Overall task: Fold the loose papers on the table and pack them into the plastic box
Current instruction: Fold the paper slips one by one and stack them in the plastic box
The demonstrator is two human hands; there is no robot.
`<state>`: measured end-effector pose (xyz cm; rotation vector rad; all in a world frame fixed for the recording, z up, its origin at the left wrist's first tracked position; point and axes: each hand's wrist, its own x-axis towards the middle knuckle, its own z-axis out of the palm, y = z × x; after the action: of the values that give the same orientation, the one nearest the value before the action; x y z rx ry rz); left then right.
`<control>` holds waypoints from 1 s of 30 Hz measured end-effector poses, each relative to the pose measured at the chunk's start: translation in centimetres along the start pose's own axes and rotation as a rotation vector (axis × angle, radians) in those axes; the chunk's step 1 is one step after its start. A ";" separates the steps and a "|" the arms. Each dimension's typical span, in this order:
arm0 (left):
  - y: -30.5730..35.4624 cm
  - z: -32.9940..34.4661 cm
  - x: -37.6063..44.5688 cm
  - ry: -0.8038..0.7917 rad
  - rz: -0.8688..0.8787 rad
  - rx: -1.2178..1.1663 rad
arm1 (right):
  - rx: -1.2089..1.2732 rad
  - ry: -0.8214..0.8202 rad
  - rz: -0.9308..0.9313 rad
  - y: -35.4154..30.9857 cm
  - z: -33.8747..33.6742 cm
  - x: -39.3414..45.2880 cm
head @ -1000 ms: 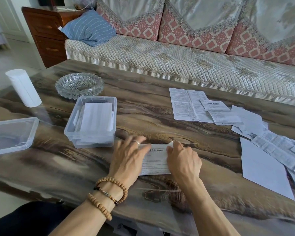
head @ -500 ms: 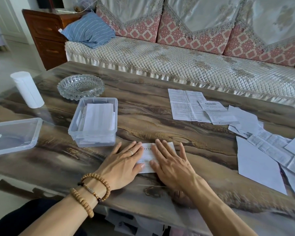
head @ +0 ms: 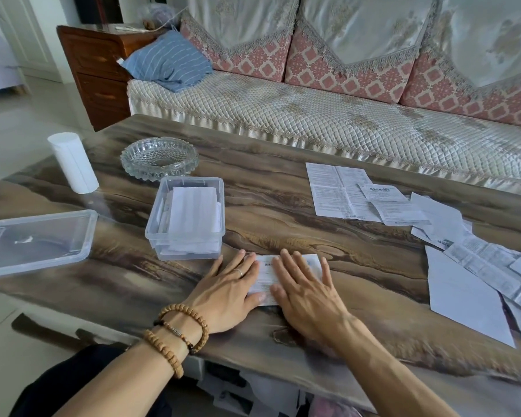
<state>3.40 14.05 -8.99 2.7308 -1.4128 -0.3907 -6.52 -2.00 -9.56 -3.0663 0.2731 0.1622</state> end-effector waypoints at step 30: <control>4.3 -6.1 5.9 -0.142 -0.177 0.112 | 0.257 -0.023 0.409 6.0 -0.7 -4.4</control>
<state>4.65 6.31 -3.65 2.9852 -1.2610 -0.5390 -11.85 -7.19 -8.67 -2.7162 0.8461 0.1639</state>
